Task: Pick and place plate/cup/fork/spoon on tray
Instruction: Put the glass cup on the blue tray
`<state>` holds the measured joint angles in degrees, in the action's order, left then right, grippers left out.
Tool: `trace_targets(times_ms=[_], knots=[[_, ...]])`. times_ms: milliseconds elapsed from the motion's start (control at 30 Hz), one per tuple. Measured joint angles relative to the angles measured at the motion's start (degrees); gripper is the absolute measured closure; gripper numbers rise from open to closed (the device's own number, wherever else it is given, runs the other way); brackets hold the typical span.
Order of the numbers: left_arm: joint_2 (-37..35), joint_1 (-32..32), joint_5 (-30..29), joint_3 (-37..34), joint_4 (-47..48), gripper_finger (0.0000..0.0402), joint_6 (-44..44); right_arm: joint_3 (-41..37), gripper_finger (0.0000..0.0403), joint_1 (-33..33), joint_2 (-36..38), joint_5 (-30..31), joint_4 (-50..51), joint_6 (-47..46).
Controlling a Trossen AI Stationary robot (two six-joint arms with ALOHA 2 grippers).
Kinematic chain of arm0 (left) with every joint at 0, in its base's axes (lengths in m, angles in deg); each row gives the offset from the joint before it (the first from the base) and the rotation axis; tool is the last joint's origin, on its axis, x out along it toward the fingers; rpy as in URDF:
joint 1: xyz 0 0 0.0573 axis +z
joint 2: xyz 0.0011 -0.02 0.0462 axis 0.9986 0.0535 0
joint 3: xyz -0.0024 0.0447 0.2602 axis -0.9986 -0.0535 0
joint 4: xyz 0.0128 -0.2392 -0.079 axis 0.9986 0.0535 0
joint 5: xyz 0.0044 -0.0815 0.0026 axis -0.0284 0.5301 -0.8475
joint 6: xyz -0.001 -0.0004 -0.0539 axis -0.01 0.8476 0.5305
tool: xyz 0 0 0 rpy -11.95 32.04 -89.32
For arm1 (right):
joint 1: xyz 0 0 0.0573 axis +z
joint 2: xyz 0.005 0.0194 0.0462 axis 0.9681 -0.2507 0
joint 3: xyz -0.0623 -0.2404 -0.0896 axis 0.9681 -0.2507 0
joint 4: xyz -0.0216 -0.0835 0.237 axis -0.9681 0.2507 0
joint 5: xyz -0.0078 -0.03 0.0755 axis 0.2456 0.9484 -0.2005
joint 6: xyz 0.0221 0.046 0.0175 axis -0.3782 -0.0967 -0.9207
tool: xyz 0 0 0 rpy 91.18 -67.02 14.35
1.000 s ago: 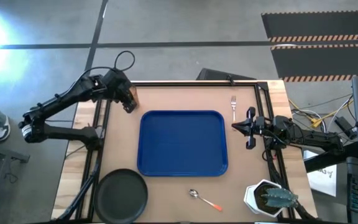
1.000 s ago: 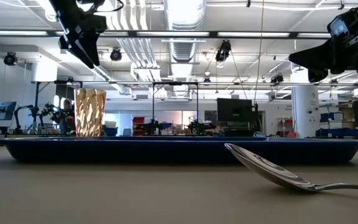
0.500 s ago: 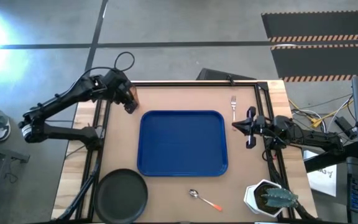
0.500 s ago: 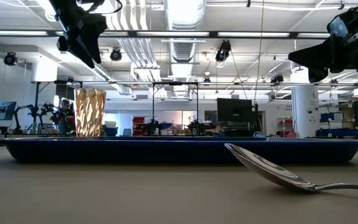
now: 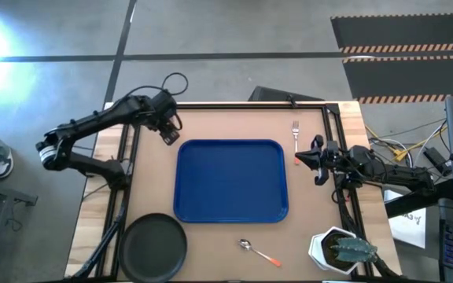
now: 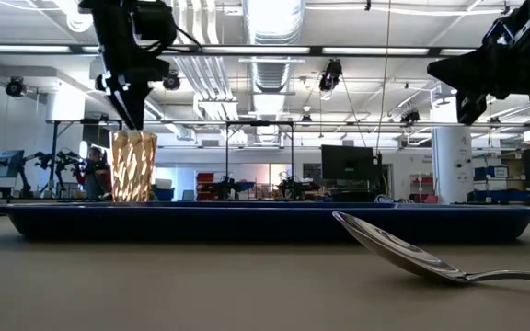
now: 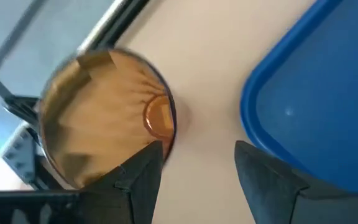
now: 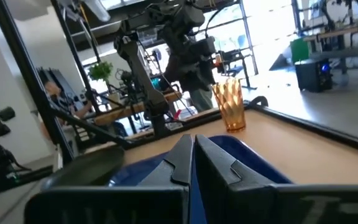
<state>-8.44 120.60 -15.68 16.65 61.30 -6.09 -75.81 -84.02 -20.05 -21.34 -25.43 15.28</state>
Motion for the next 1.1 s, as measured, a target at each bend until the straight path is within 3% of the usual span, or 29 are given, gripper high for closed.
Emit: trace_targets(times_ms=[333,800,900,1000,1100], knots=[[5.9,1.1,-1.8,5.8,1.2,0.0217,-4.0,0.0,0.0394,0.0,0.0,0.0,0.0,-3.7],[12.0,2.8,-0.4,6.0,6.2,0.0223,-4.9,0.0,0.0394,0.0,0.0,0.0,0.0,-3.8],[13.4,2.8,-0.2,6.0,6.2,0.0268,-5.2,0.0,0.0394,0.0,0.0,0.0,0.0,-3.8],[14.5,2.8,-0.2,5.9,6.2,0.0363,-5.4,0.0,0.0394,0.0,0.0,0.0,0.0,-3.8],[14.5,2.7,-1.1,5.9,6.2,0.0394,-6.5,0.0,0.0394,0.0,0.0,0.0,0.1,-3.8]])
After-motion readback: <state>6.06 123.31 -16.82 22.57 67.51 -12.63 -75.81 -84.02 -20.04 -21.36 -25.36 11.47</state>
